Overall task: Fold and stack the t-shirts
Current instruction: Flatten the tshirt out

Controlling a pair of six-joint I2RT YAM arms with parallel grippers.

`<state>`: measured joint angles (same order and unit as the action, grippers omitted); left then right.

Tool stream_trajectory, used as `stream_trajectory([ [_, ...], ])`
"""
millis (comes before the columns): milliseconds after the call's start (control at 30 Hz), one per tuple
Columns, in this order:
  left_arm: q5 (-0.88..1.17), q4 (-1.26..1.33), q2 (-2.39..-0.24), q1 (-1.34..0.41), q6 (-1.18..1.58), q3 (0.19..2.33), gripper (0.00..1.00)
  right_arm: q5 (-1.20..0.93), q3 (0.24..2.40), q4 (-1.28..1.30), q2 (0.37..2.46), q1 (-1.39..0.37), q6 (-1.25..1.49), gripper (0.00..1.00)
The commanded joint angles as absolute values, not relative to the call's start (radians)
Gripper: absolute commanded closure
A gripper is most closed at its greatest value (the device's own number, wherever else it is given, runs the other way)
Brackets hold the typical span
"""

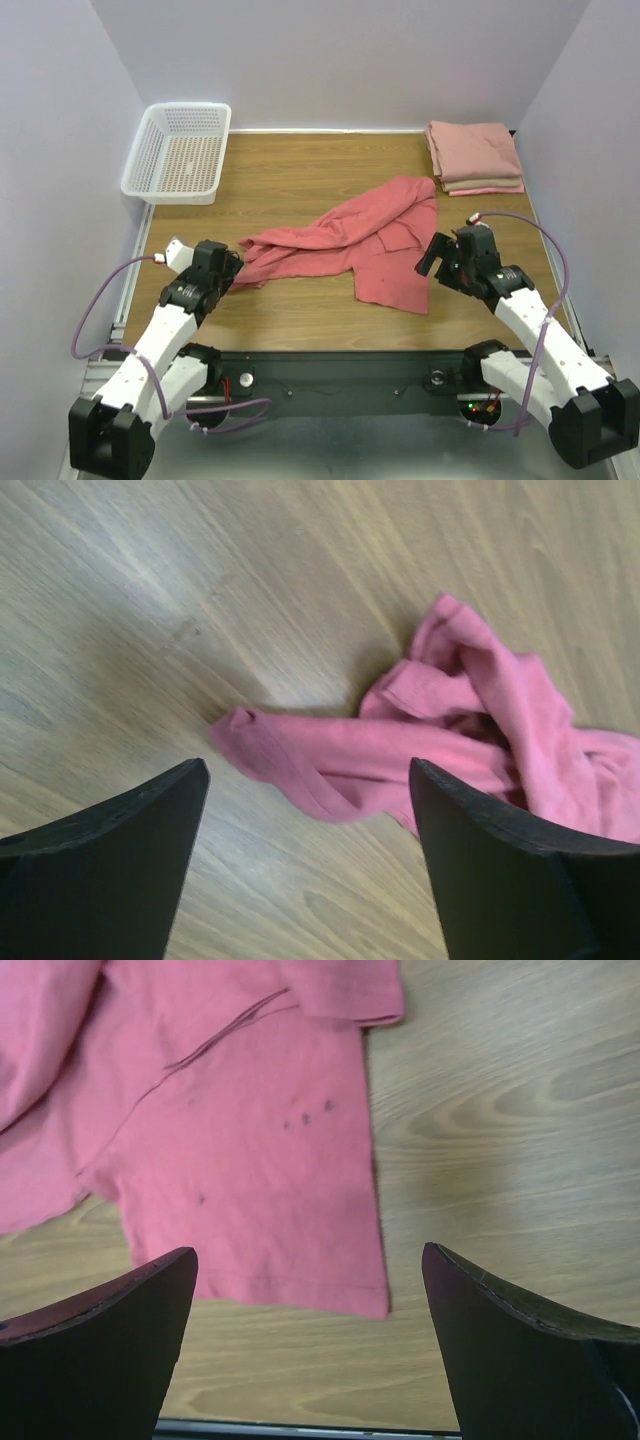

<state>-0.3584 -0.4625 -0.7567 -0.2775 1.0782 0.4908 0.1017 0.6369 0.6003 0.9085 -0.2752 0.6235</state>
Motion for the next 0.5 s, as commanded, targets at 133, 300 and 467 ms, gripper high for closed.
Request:
stream_trajectory([
  [133, -0.377, -0.385, -0.876, -0.25, 1.092, 0.492, 0.29, -0.054, 0.569, 0.609, 0.81, -0.276, 0.689, 0.0],
  [300, -0.432, -0.407, -0.87, -0.242, 1.104, 0.494, 0.61, -0.071, 0.542, 0.621, 0.805, -0.276, 0.699, 0.0],
  [467, -0.439, -0.379, -0.877, -0.216, 1.088, 0.466, 0.62, -0.103, 0.531, 0.637, 0.798, -0.276, 0.71, 0.0],
])
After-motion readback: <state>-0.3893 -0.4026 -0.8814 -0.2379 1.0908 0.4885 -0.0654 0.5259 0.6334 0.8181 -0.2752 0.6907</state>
